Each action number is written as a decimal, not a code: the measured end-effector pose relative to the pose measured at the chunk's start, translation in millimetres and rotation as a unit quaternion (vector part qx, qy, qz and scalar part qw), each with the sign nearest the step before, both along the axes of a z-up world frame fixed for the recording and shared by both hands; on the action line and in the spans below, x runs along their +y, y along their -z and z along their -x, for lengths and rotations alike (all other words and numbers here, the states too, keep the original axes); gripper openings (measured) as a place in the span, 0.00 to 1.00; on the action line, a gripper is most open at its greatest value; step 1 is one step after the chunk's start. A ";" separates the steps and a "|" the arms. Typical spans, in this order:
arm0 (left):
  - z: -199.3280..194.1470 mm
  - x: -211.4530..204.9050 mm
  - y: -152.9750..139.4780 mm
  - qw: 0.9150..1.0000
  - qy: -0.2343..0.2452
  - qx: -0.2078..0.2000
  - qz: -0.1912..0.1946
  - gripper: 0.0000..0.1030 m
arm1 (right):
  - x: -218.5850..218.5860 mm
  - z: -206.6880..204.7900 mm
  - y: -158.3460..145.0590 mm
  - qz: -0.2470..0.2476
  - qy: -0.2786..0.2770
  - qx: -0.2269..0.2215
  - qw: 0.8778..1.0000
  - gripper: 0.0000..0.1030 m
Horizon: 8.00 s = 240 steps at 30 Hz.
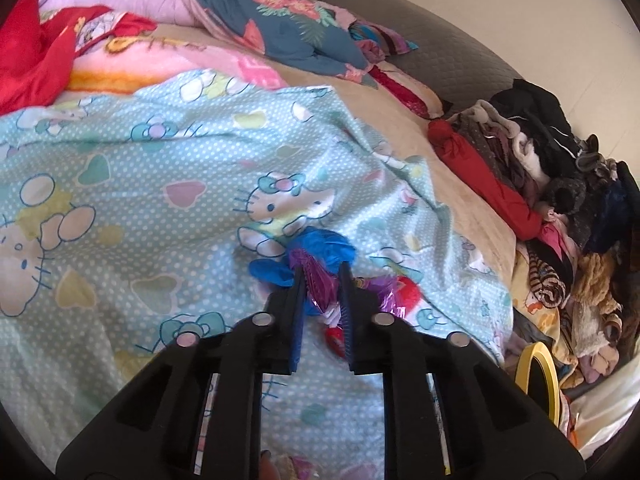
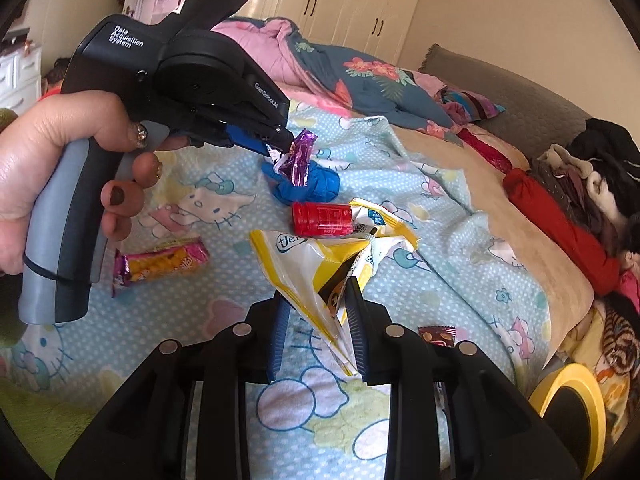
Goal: Collect trash
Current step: 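Lift the purple wrapper with the left tool while the right tool lifts the chip bag, then carry the purple wrapper with the left tool and chip bag with the right tool toward the bin, then open both tools over the yellow bin to drop the purple wrapper and chip bag, then withdraw both tools from the bin back over the sheet, then close the left tool on the orange snack wrapper while the right tool grasps the brown Energy bar, then carry the snack wrapper with the left tool and Energy bar with the right tool to the bin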
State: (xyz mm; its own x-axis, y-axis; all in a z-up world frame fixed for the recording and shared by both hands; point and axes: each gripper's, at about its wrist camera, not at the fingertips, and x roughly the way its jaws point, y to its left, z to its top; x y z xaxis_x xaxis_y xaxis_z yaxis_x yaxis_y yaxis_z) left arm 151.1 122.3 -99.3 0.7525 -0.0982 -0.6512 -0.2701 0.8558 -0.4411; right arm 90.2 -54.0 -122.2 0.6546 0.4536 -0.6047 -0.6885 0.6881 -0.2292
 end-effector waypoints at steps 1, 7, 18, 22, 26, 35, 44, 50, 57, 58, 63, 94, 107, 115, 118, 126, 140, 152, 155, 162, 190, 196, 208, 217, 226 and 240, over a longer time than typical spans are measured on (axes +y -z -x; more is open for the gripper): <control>1.2 -2.3 -4.2 1.000 0.003 -0.004 -0.002 0.06 | -2.9 1.2 -2.5 -0.007 0.002 0.001 1.000 0.26; 4.5 -16.2 -20.3 1.000 0.020 -0.020 -0.012 0.06 | -22.5 2.2 -13.6 -0.056 0.016 0.020 0.998 0.26; 12.7 -47.6 -51.0 0.997 0.054 -0.053 -0.029 0.06 | -47.0 7.9 -33.9 -0.111 0.031 0.033 0.993 0.26; 15.8 -56.4 -61.0 0.996 0.062 -0.063 -0.033 0.06 | -53.8 12.2 -43.6 -0.121 0.034 0.024 0.992 0.26; 19.8 -65.0 -70.9 0.994 0.071 -0.075 -0.038 0.06 | -63.0 14.7 -53.5 -0.130 0.039 0.015 0.991 0.26; 25.3 -86.7 -85.1 0.990 0.095 -0.091 -0.045 0.06 | -87.1 14.9 -69.8 -0.146 0.058 0.003 0.987 0.26; 27.7 -107.9 -88.1 0.987 0.119 -0.095 -0.050 0.06 | -110.8 10.5 -78.5 -0.160 0.081 -0.002 0.984 0.26; 28.9 -121.7 -90.8 0.985 0.132 -0.099 -0.052 0.06 | -126.8 8.0 -81.5 -0.170 0.097 -0.002 0.981 0.26; 27.7 -136.5 -91.7 0.983 0.147 -0.100 -0.052 0.06 | -146.6 5.6 -85.4 -0.182 0.115 -0.003 0.977 0.26; 27.8 -139.1 -92.1 0.982 0.149 -0.100 -0.053 0.06 | -150.3 5.0 -86.2 -0.184 0.118 -0.003 0.976 0.26; 27.4 -150.3 -92.6 0.980 0.160 -0.100 -0.056 0.06 | -168.0 2.2 -89.7 -0.198 0.133 0.000 0.971 0.26; 27.9 -221.1 -92.0 0.965 0.233 -0.099 -0.071 0.06 | -257.0 0.3 -87.5 -0.202 0.209 0.022 0.957 0.26; 28.3 -253.8 -74.9 0.957 0.266 -0.083 -0.078 0.06 | -278.8 -14.1 -69.2 -0.202 0.236 0.069 0.948 0.26; 21.9 -274.8 -62.1 0.952 0.286 -0.069 -0.084 0.06 | -293.5 -22.8 -58.1 -0.209 0.252 0.104 0.939 0.26; 18.0 -282.3 -56.0 0.950 0.295 -0.063 -0.087 0.06 | -299.2 -25.9 -52.5 -0.211 0.259 0.121 0.935 0.26; 8.8 -301.1 -37.9 0.943 0.319 -0.040 -0.083 0.06 | -310.7 -30.9 -43.5 -0.217 0.270 0.151 0.926 0.26; 3.4 -312.4 -21.3 0.941 0.331 -0.024 -0.062 0.48 | -349.1 -37.5 -30.0 -0.257 0.328 0.186 0.890 0.57; 22.8 -278.3 -44.7 0.956 0.278 -0.055 -0.076 0.90 | -335.4 -25.0 -61.7 -0.299 0.302 0.112 0.898 0.75; 27.9 -268.8 -50.5 0.957 0.270 -0.064 -0.084 0.90 | -325.3 -21.2 -68.8 -0.294 0.289 0.091 0.907 0.77; 34.6 -247.1 -59.7 0.959 0.253 -0.079 -0.096 0.90 | -304.4 -13.2 -80.0 -0.289 0.266 0.058 0.918 0.79; 37.4 -148.1 -67.0 0.980 0.156 -0.090 -0.082 0.90 | -185.9 -4.3 -75.6 -0.218 0.163 0.066 0.960 0.80; 42.5 -124.1 -61.9 0.981 0.147 -0.083 -0.095 0.90 | -163.3 -13.2 -70.2 -0.196 0.146 0.083 0.966 0.79; 60.7 -66.5 -20.8 0.989 0.122 -0.016 -0.077 0.89 | -105.0 -48.1 -20.6 -0.117 0.115 0.176 0.971 0.51; 78.5 -63.2 14.9 0.985 0.140 0.044 -0.088 0.75 | -77.9 -76.8 9.5 -0.038 0.140 0.208 0.967 0.40; 88.3 -57.6 42.6 0.980 0.144 0.092 -0.101 0.54 | -81.7 -87.6 23.9 -0.023 0.163 0.215 0.963 0.29; 85.8 -57.0 32.0 0.981 0.149 0.069 -0.102 0.17 | -97.1 -83.4 12.9 -0.111 0.148 0.221 0.958 0.14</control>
State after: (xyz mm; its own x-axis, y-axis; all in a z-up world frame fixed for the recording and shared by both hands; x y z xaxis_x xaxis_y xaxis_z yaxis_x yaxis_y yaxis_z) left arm 65.3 65.4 -131.3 0.6131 -0.1572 -0.7742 -0.0397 0.9726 -0.2290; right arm 173.6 -151.1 -135.1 0.4766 0.4381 -0.7622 -0.4523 0.8656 0.2147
